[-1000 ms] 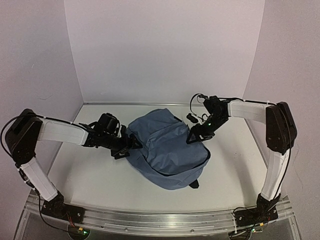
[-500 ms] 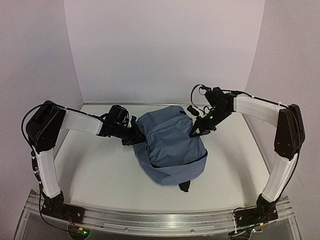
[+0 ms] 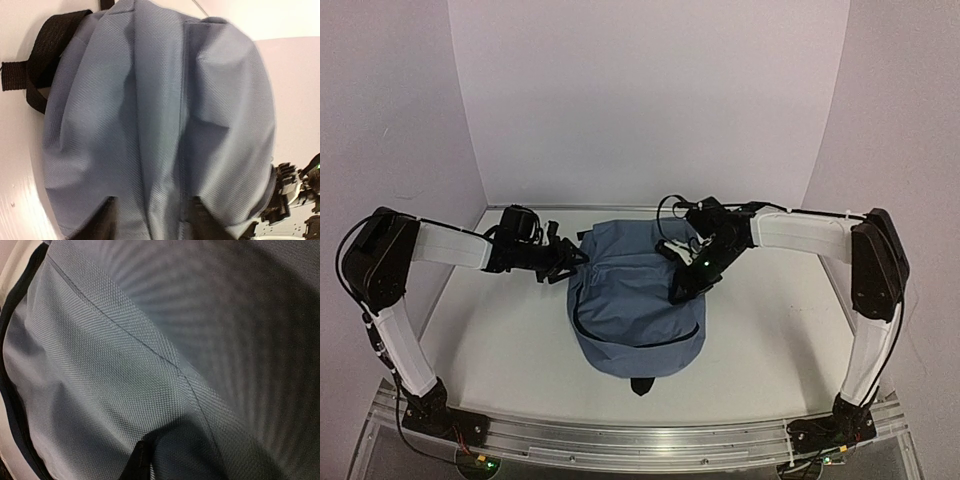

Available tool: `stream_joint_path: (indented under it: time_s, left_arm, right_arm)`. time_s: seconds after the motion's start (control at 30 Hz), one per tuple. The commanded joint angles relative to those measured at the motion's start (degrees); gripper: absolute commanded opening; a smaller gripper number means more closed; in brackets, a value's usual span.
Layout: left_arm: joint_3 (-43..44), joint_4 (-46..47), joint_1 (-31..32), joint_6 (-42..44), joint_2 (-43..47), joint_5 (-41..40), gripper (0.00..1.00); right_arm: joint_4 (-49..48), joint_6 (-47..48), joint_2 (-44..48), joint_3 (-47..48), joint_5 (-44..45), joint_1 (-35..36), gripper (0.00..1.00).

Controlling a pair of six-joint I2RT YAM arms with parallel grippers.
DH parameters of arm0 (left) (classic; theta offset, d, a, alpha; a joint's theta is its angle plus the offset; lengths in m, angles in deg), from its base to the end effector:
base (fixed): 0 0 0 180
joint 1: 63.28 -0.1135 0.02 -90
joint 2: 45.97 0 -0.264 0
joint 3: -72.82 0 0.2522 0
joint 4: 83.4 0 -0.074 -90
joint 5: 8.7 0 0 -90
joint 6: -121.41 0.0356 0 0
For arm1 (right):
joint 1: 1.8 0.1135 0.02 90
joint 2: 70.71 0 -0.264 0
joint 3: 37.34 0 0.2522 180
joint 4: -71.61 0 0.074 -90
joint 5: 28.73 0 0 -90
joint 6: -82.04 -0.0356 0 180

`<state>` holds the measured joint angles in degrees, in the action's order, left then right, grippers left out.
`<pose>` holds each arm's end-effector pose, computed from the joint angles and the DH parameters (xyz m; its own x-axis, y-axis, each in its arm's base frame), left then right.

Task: Pack the student bag
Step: Adjust the student bag at the center of the board.

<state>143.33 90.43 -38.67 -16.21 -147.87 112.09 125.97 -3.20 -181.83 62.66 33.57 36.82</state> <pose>0.3312 -0.1717 0.1767 -0.9104 -0.2810 -0.3038 0.0804 0.6001 -0.7959 0.3072 0.2666 0.2151 -0.6500 -0.6133 -0.4487 -0.7599 0.5223 0.3870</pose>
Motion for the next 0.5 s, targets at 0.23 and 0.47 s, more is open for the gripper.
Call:
stream_joint_path:
  time_s: [0.23,0.47]
  left_arm:
    - [2.52,-22.12,6.05,9.05,11.98,-12.40,0.73]
    - [4.15,-25.11,7.76,9.45,7.76,-13.68,0.62]
  right_arm:
    - [1.79,-2.97,7.49,-3.33,-11.45,-7.38,0.64]
    - [0.60,-4.05,7.90,-6.14,-11.56,-11.27,0.58]
